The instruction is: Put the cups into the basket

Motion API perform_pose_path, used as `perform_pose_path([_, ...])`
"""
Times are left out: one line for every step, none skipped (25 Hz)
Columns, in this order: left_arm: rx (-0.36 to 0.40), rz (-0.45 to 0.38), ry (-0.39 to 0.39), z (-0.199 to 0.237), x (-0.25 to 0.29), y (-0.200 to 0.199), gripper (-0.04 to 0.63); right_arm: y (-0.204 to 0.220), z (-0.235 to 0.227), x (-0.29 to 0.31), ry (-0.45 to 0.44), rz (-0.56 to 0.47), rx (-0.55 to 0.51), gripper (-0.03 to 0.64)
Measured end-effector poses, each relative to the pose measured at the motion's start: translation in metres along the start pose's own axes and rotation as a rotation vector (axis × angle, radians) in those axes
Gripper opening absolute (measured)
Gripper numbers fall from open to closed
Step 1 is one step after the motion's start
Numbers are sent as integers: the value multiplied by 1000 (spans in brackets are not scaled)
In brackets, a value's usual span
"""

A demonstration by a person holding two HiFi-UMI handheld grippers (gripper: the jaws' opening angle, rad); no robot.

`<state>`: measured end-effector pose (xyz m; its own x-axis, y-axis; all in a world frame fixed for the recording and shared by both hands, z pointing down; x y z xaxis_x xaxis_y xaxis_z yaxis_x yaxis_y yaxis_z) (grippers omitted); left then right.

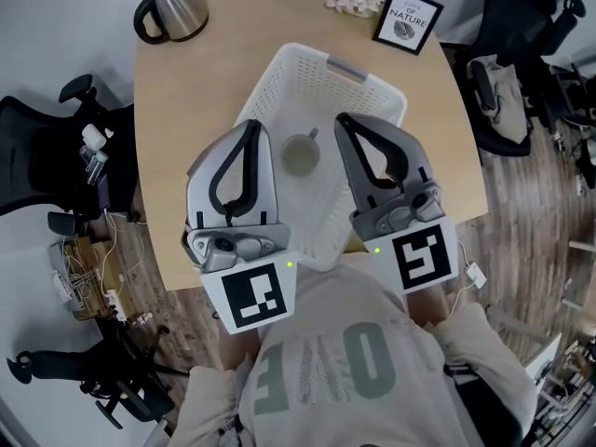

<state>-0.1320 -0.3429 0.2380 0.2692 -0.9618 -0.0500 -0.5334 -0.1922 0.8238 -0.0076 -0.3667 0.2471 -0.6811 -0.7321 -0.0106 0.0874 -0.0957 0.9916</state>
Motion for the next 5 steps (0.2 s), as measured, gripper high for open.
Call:
perform_pose_path([-2, 1, -1, 0, 0, 0, 9, 1, 0, 0, -5, 7, 8, -3])
perform_pose_path([-3, 3, -1, -1, 0, 0, 9, 3, -1, -1, -8, 12, 17, -2])
perform_pose_path([-3, 4, -1, -1, 0, 0, 9, 3, -1, -1, -9, 15, 23, -3])
perform_pose_path([-3, 5, 0, -2, 0, 0, 9, 4, -2, -2, -10, 17, 28, -3])
perform_pose_path([-3, 6, 1, -3, 0, 0, 9, 4, -3, -2, -10, 19, 33, -3])
Point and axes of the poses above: the fingertips, and each gripper's own axes: x forward along the fingers, z to its left, y out of its underside, the point moved 5 cm from there along -x, backward along the fingers, and after that the axes turned 6 degrees about x, right-handed, at the moved point
